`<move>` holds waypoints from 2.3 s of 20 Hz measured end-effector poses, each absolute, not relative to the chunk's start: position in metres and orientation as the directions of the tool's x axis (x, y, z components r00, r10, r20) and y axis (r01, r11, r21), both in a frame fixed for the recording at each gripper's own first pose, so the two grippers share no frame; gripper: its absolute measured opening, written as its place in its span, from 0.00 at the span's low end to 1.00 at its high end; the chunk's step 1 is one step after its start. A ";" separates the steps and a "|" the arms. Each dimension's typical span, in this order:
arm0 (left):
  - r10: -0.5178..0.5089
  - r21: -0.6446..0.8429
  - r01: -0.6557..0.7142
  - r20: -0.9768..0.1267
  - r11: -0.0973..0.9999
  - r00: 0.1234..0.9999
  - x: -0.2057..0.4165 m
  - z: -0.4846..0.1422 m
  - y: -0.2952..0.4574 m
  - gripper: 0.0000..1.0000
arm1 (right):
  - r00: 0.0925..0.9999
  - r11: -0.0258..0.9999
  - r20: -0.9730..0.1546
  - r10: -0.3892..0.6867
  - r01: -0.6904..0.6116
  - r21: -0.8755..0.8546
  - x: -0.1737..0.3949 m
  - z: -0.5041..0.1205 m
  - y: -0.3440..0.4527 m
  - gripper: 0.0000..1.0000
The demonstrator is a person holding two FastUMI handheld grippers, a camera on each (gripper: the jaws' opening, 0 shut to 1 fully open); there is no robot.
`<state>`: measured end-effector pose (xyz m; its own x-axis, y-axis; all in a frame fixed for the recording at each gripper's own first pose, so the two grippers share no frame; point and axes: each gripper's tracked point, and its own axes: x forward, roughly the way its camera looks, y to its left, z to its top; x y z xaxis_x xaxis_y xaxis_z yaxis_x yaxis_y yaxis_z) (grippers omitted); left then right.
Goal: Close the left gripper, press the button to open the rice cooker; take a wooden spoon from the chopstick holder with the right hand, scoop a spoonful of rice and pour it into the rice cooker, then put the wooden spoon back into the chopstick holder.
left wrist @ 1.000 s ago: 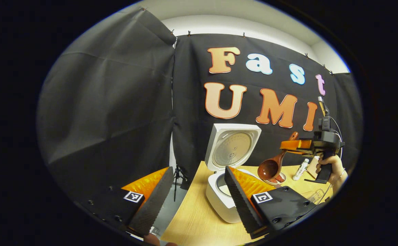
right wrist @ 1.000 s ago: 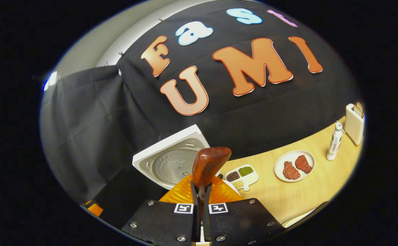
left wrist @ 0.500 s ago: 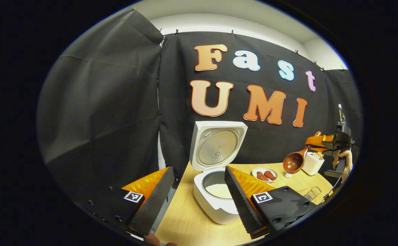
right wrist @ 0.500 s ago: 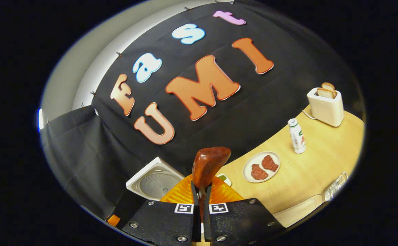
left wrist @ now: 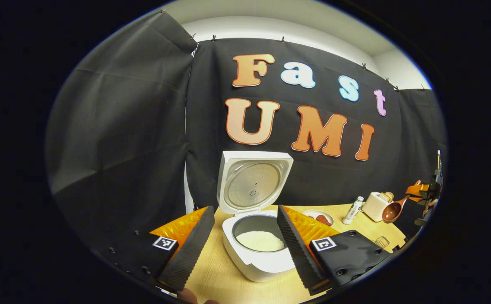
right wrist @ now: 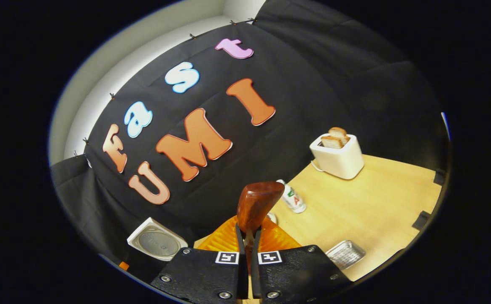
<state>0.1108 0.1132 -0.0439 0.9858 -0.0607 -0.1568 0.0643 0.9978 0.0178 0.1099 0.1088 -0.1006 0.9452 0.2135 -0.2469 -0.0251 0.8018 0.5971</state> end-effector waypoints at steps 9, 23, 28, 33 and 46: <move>-0.033 0.037 0.039 -0.155 0.999 0.987 0.109 -0.041 0.084 1.00 | 0.927 0.858 -0.357 0.115 0.088 0.505 0.100 -0.172 0.031 0.02; 0.024 0.050 -0.015 -0.191 0.999 0.981 0.103 -0.050 0.065 1.00 | 0.853 0.919 -0.500 0.148 0.068 0.388 0.104 -0.281 0.045 0.05; 0.036 0.057 -0.025 -0.194 0.998 0.980 0.103 -0.050 0.068 1.00 | 0.836 0.920 -0.531 0.136 0.091 0.380 0.103 -0.295 0.049 0.12; 0.017 0.016 -0.015 -0.181 1.000 0.983 0.113 -0.036 0.065 1.00 | 0.828 0.928 -0.554 0.087 0.135 0.348 0.109 -0.292 0.042 0.58; 0.014 0.013 -0.013 -0.059 1.000 0.998 0.193 0.078 0.052 1.00 | 0.890 0.966 -0.418 -0.182 0.242 0.095 0.086 -0.194 -0.020 0.95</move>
